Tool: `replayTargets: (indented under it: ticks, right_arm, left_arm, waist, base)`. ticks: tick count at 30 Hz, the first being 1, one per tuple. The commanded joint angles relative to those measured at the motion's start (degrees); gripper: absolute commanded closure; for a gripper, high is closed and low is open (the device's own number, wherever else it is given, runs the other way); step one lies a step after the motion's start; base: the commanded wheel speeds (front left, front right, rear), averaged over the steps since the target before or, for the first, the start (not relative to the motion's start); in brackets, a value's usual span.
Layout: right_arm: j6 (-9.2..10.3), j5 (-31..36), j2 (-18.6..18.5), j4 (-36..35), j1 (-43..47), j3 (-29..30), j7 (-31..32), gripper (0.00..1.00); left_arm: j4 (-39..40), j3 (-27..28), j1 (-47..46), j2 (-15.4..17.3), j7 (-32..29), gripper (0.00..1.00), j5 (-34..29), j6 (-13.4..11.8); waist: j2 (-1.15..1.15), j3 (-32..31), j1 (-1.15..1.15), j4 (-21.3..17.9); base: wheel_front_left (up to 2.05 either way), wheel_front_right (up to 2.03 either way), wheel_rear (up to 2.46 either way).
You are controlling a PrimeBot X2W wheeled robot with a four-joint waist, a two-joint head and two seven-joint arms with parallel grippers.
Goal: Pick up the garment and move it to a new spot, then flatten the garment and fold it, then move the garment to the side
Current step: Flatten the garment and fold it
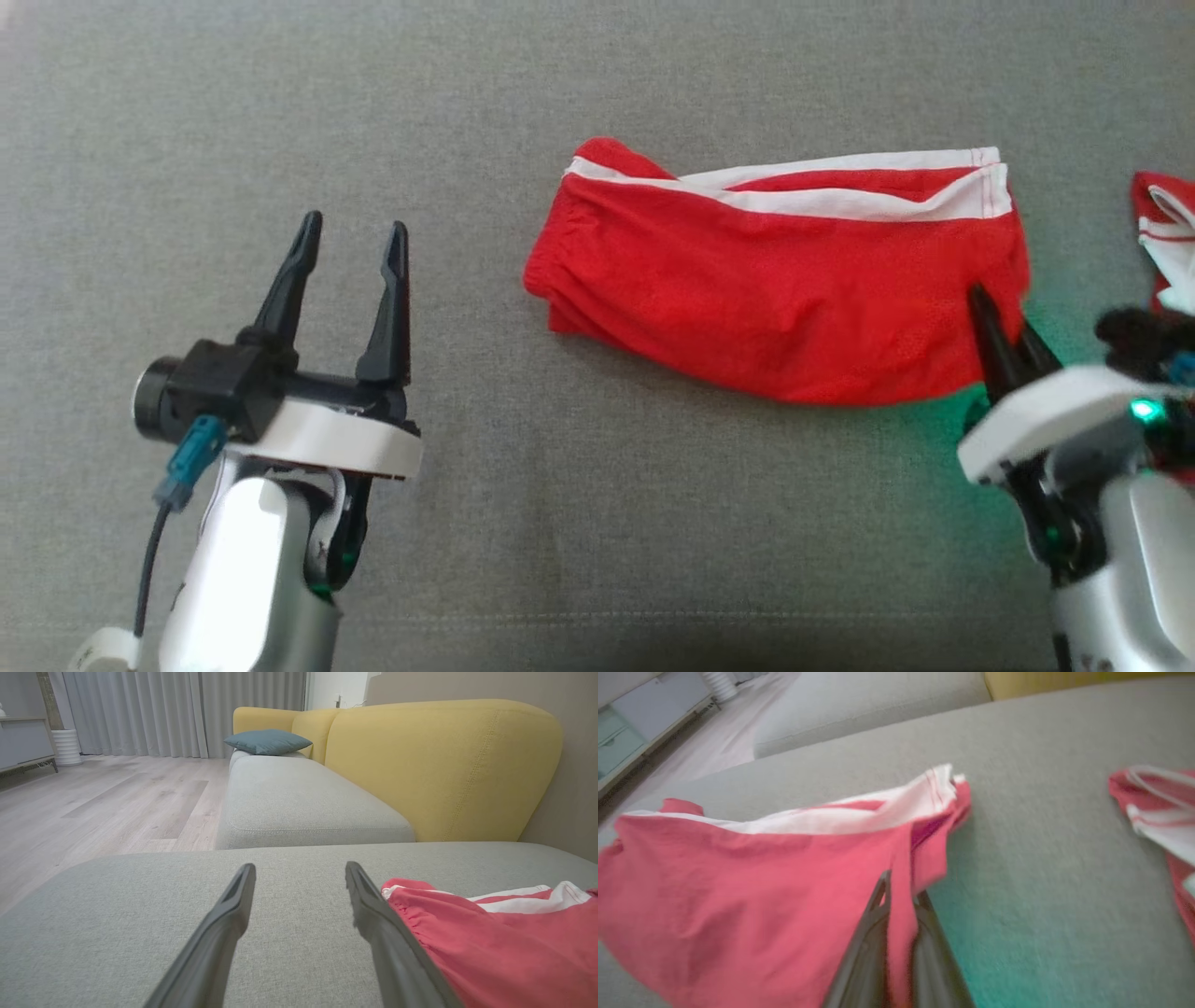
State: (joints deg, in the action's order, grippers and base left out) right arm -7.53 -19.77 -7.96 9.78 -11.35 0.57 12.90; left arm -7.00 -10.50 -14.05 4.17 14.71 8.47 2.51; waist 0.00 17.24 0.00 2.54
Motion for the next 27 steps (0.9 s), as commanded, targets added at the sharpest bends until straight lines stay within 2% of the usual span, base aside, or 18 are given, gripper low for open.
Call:
replayTargets:
  ticks: [1, 5, 8, 13, 17, 18, 20, 23, 27]
  right_arm:
    - [0.04, 1.25, -1.02, -3.45, -3.98, -2.83, 0.38, 1.0]
    - [0.04, 2.79, -1.33, -6.04, -9.65, -10.48, 2.88, 1.0]
    - [0.04, 2.07, -0.11, -5.94, -13.71, -17.31, 4.06, 1.0]
    - [0.04, -1.28, 2.84, -0.81, -16.96, -25.77, 3.98, 1.0]
    - [0.04, -3.56, 4.1, 3.69, -17.21, -28.64, 2.37, 1.0]
    - [0.04, -4.16, 4.37, 5.1, -17.23, -29.51, 1.59, 0.88]
    - [0.04, -5.16, 4.71, 7.26, -17.45, -31.12, -0.4, 0.0]
    - [0.04, -5.67, 4.93, 8.18, -18.15, -32.9, -5.18, 0.0]
    - [0.04, -4.73, 4.96, 5.53, -18.77, -32.8, -13.25, 0.0]
  left_arm:
    - [1.65, 1.58, -0.02, 0.5, 0.29, 0.0, -0.51, 0.04]
    - [1.36, 1.07, 0.19, 0.21, 0.29, 0.0, -0.31, 0.16]
    - [1.12, 0.78, 0.55, -0.01, 0.29, 0.0, -0.12, 0.17]
    - [0.76, 0.32, 0.95, -0.4, 0.29, 0.0, 0.29, 0.04]
    - [0.59, 0.02, 1.3, -0.58, 0.29, 0.0, 0.52, -0.01]
    - [0.55, -0.04, 1.42, -0.63, 0.29, 0.0, 0.57, -0.04]
    - [0.52, -0.13, 1.6, -0.72, 0.29, 0.0, 0.63, -0.1]
    - [0.54, -0.13, 1.68, -0.81, 0.29, 0.0, 0.67, -0.25]
    - [0.78, 0.21, 1.84, -0.88, 0.29, 0.0, 0.53, -0.51]
  waist:
    - [0.0, -0.58, 0.0, 0.48]
    - [0.0, -1.68, 0.0, 1.65]
    - [0.0, -2.35, 0.0, 2.75]
    - [0.0, -3.13, 0.0, 5.02]
    - [0.0, -3.27, 0.0, 6.1]
    - [0.0, -3.26, 0.0, 6.3]
    - [0.0, -3.15, 0.0, 6.59]
    - [0.0, -2.88, 0.0, 6.61]
    - [0.0, -2.72, 0.0, 5.85]
  base:
    - [0.0, 0.0, 0.0]
    - [0.0, 0.0, 0.0]
    - [0.0, 0.0, 0.0]
    - [0.0, 0.0, 0.0]
    - [0.0, 0.0, 0.0]
    - [0.0, 0.0, 0.0]
    - [0.0, 0.0, 0.0]
    - [0.0, 0.0, 0.0]
    - [0.0, 0.0, 0.0]
